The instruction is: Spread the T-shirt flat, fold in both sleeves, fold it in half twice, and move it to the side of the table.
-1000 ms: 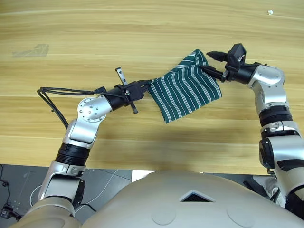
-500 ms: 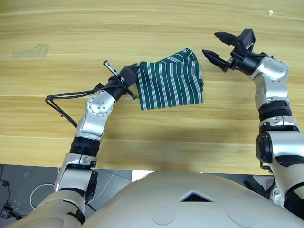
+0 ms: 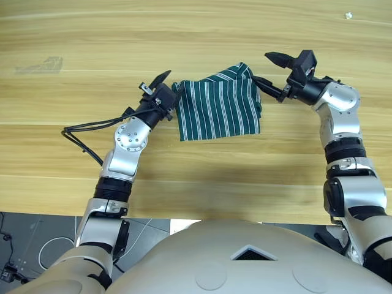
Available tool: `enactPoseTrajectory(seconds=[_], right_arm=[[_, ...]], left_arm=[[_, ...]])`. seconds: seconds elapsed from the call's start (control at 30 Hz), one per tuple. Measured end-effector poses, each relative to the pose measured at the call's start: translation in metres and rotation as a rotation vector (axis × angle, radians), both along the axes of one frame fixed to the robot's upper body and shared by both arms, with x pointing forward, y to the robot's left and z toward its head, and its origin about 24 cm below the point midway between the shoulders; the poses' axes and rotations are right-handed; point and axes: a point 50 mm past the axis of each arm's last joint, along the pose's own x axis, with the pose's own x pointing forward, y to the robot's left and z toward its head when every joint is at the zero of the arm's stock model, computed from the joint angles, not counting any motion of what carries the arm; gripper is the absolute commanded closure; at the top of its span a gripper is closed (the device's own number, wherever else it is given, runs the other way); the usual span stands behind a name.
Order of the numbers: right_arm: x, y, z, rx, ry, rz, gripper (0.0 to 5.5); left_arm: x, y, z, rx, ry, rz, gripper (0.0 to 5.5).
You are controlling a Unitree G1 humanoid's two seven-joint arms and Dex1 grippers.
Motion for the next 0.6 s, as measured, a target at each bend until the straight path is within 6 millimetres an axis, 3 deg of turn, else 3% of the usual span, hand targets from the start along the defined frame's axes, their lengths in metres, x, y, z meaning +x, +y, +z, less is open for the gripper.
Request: enactPoseTrajectory(seconds=[0.17, 0.3, 0.6], right_arm=[[-0.002, 0.024, 0.015, -0.052, -0.161, 0.032, 2.19], [-0.007, 0.057, 0.006, -0.186, -0.251, 0.117, 2.19], [0.022, 0.089, -0.010, -0.455, -0.301, 0.099, 2.19]], left_arm=[[0.009, 0.018, 0.009, 0.024, -0.151, 0.202, 2.07], [0.017, 0.039, 0.014, 0.017, -0.182, 0.347, 1.46], [0.015, 0.034, 0.025, -0.084, -0.219, 0.359, 0.31]])
